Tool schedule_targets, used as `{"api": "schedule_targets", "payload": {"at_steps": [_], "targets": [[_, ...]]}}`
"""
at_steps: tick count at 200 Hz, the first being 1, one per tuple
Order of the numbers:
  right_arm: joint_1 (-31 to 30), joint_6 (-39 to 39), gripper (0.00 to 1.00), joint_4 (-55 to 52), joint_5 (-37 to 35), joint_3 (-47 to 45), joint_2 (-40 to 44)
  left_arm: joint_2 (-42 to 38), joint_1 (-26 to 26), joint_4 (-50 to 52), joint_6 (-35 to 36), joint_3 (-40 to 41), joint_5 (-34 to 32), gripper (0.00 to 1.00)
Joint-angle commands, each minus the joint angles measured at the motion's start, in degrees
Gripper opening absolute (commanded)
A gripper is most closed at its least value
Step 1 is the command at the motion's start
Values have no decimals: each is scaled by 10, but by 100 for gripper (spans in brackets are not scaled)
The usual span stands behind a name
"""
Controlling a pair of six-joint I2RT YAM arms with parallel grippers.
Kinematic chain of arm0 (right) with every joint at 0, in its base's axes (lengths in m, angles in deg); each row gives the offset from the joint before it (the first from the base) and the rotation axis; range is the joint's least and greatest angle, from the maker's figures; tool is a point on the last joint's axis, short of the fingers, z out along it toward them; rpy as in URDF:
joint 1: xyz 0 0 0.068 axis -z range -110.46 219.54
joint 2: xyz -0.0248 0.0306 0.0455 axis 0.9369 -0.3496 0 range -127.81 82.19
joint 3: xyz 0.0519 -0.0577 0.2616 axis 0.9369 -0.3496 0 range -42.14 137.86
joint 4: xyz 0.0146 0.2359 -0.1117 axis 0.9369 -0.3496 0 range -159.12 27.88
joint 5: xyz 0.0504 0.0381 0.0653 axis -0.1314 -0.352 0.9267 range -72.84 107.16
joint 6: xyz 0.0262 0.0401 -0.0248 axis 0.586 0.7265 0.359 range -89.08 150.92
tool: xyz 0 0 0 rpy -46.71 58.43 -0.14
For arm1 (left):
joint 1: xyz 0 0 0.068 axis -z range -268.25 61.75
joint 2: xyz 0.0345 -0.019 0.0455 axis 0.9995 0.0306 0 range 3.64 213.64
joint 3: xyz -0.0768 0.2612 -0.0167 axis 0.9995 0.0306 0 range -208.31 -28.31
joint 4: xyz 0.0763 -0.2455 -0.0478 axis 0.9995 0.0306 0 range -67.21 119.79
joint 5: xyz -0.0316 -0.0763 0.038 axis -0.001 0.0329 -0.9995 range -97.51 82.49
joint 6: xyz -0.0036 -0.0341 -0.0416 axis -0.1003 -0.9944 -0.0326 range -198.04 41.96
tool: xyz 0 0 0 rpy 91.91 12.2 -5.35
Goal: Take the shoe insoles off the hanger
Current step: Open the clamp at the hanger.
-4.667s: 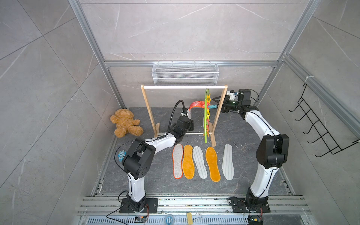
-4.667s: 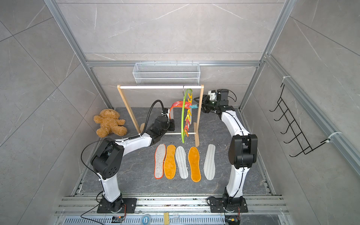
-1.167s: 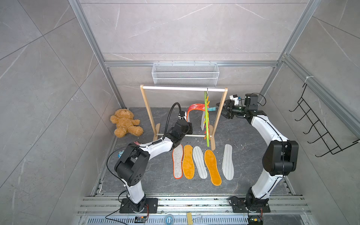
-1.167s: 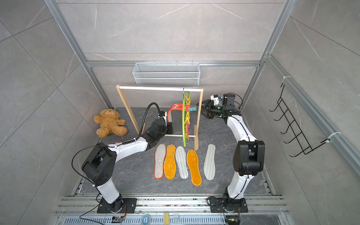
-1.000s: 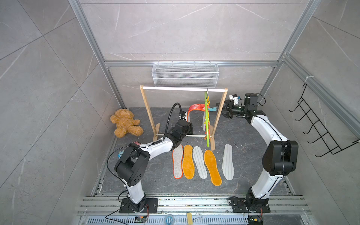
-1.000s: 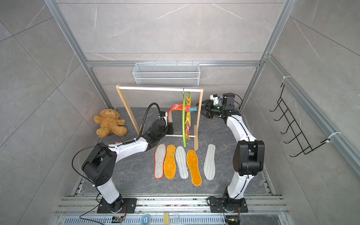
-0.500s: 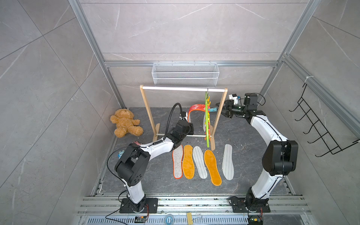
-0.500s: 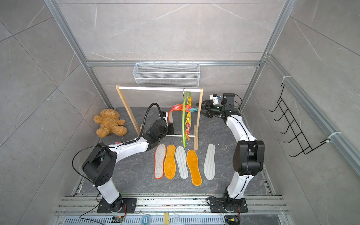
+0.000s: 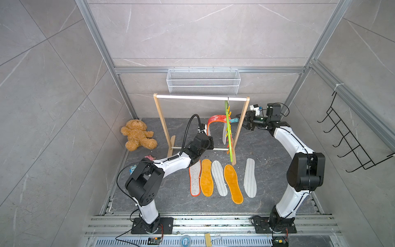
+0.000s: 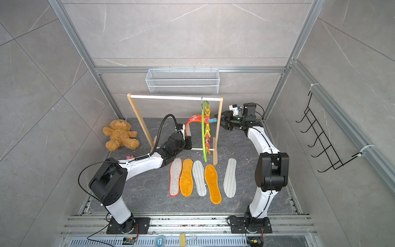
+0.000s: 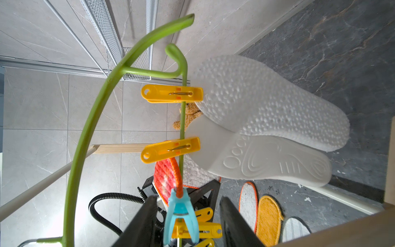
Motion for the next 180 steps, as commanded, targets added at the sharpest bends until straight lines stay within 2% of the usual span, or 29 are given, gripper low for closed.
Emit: {"api": "schedule_targets", "payload": {"at_steps": [1,140,180], "targets": [[-11,-2,47,13,22,1,-15,-30,4,-25,-12,3,-8,0],[-15,21,27,41,23,-5,-10,-29,5,-23,-8,6,-16,0],[-15,22,24,41,22,-6,-9,-32,5,-23,-8,10,-20,0]]}}
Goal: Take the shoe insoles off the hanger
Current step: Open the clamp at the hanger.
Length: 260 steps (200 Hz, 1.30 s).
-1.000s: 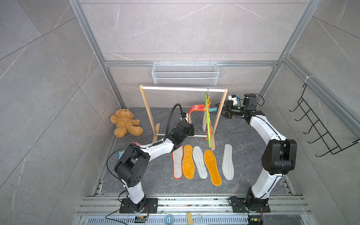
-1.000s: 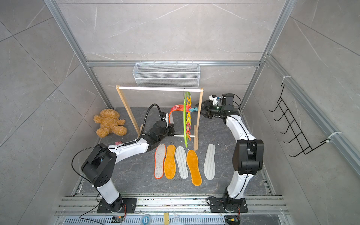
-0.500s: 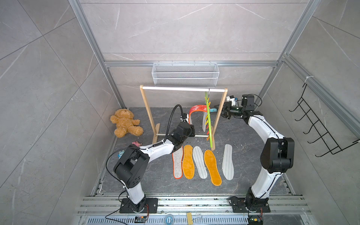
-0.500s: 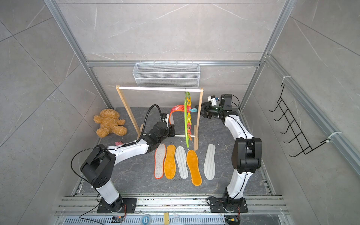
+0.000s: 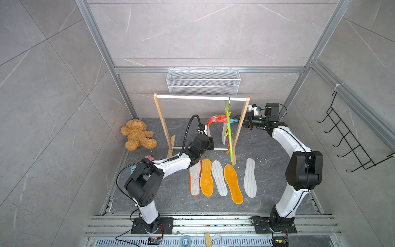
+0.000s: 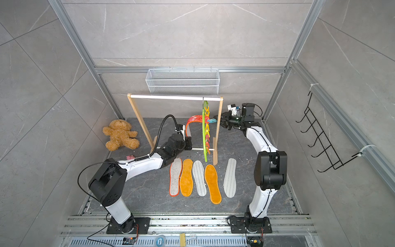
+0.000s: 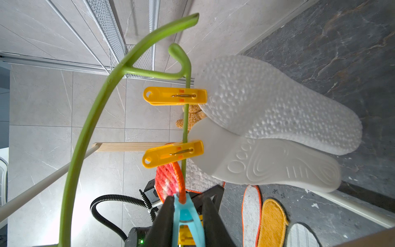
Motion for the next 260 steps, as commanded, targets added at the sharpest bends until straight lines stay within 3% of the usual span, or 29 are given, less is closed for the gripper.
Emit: {"api": "schedule_targets", "payload": {"at_steps": [1,109,260], "targets": [[-8,5,24,9,14,-5,1,-29,2,-24,-3,6,-15,0],[-9,20,22,27,14,-7,-1,-60,2,-33,-20,54,-68,0],[-1,29,19,29,-16,-7,-1,-72,2,-38,-17,58,-80,0]]}}
